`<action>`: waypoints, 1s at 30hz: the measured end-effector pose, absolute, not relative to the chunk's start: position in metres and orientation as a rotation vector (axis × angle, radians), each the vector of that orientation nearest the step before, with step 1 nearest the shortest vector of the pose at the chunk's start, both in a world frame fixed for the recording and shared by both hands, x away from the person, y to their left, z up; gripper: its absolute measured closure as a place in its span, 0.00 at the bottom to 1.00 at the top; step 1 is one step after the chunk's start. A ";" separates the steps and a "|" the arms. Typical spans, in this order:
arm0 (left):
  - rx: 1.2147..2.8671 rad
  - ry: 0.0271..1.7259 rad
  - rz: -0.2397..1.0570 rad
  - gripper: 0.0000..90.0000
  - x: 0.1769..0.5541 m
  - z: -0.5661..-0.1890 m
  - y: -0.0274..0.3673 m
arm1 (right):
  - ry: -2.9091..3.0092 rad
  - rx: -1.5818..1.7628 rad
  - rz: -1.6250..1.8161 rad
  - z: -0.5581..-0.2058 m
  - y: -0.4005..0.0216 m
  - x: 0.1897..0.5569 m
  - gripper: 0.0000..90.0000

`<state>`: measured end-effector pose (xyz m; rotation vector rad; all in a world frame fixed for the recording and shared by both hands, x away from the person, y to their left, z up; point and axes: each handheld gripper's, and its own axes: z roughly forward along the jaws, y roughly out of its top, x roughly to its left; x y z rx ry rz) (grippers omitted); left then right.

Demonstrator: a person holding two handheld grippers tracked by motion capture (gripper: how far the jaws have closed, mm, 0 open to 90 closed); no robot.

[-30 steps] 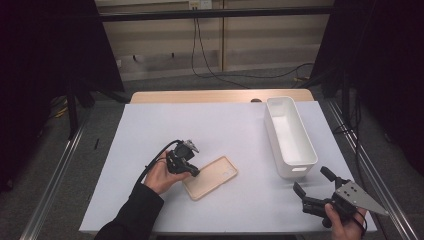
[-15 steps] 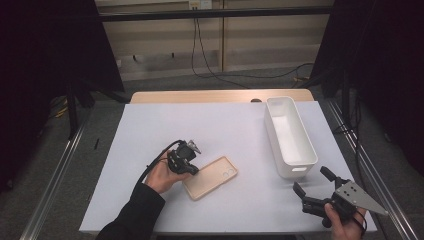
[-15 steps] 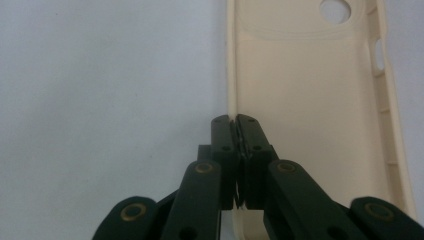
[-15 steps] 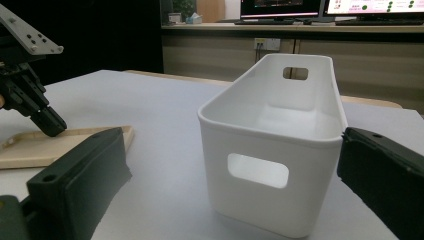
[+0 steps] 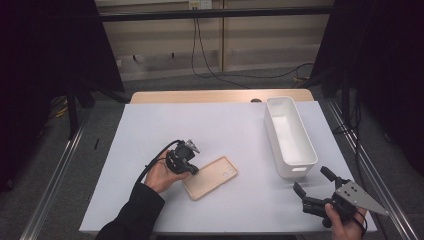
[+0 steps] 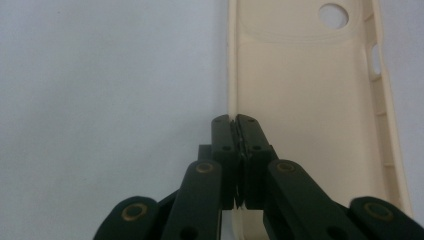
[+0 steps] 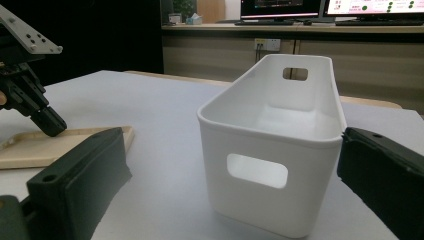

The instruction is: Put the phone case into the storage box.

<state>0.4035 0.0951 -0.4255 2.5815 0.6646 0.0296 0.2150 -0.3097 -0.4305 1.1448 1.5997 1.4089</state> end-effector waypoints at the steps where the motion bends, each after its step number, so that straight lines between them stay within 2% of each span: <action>1: 2.576 0.667 0.032 0.98 0.403 -0.426 0.095 | 1.599 1.146 1.410 -0.431 -0.310 0.215 0.00; 13: 2.491 0.697 0.016 0.98 0.401 -0.423 0.100 | 1.596 1.147 1.408 -0.430 -0.310 0.215 0.00; 30: 2.337 0.717 0.162 0.98 0.397 -0.416 0.111 | 1.596 1.147 1.405 -0.430 -0.310 0.214 0.00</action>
